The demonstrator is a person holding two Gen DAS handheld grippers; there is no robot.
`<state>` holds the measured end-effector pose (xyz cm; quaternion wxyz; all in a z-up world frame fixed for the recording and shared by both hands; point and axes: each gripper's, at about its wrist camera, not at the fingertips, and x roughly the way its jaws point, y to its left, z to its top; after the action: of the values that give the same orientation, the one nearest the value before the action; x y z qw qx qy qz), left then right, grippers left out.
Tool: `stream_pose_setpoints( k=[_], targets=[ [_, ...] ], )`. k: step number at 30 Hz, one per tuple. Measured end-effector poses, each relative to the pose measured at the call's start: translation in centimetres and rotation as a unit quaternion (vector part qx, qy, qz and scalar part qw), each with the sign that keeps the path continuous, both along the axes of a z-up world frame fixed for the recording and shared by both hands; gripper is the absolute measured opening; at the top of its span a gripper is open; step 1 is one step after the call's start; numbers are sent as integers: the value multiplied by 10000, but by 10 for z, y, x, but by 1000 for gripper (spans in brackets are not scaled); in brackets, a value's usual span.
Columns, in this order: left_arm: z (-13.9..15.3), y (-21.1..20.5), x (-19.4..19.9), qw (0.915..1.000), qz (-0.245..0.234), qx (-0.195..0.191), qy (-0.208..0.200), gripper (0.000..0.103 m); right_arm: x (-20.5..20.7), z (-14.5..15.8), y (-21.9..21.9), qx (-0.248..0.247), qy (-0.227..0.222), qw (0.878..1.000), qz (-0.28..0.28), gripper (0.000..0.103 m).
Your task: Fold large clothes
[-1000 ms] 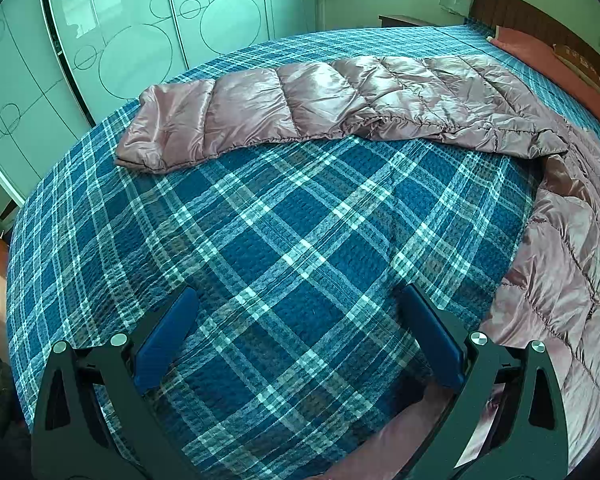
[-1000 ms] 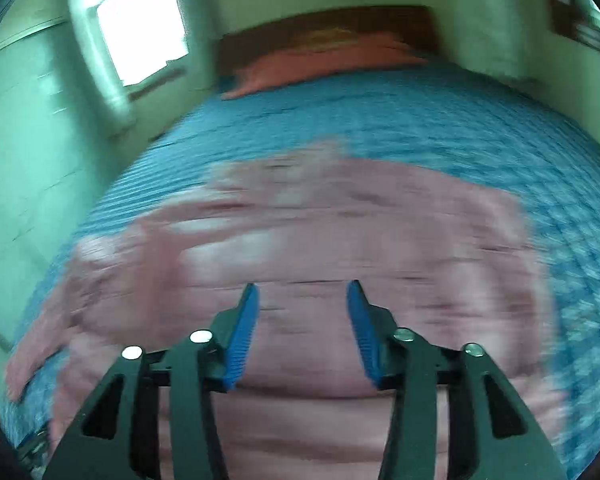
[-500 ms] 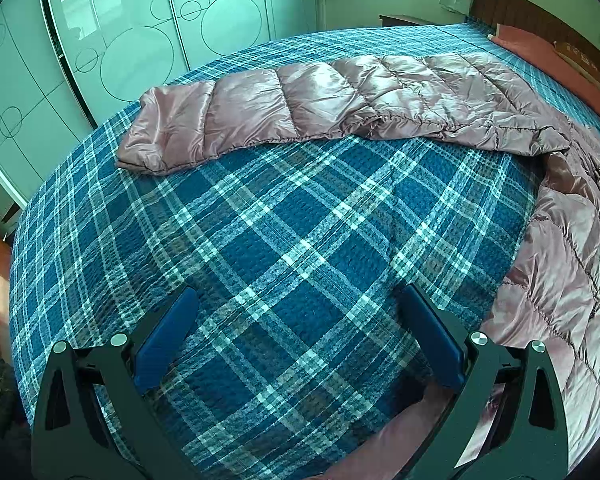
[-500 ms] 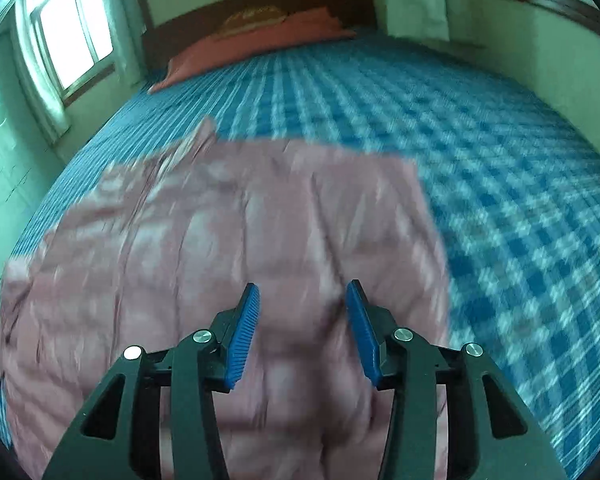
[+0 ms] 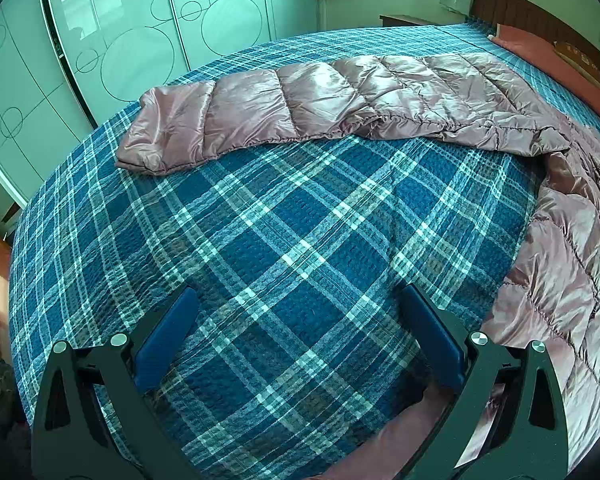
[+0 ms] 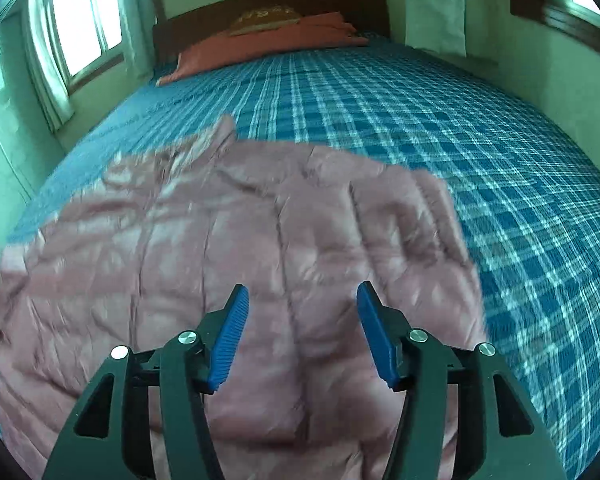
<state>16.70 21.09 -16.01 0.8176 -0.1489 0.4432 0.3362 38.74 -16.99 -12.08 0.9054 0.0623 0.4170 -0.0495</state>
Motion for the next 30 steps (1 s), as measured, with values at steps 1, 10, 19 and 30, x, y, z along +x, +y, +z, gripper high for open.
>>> stream_pose_setpoints(
  k=[1, 10, 19, 30],
  targets=[
    [0, 0, 1, 10000, -1, -10, 1, 101, 1, -7, 0, -33, 52, 10000, -5, 58],
    [15, 53, -25, 9902, 63, -985, -986, 101, -6, -15, 3, -37, -164, 9998, 50, 67],
    [-1, 200, -43, 9457, 997, -1942, -2408, 101, -7, -16, 4, -87, -209, 9997, 62, 70],
    [3, 279, -50, 9439, 1561, -1577, -2447, 22, -7, -17, 5, -145, -252, 9996, 50, 70]
  ],
)
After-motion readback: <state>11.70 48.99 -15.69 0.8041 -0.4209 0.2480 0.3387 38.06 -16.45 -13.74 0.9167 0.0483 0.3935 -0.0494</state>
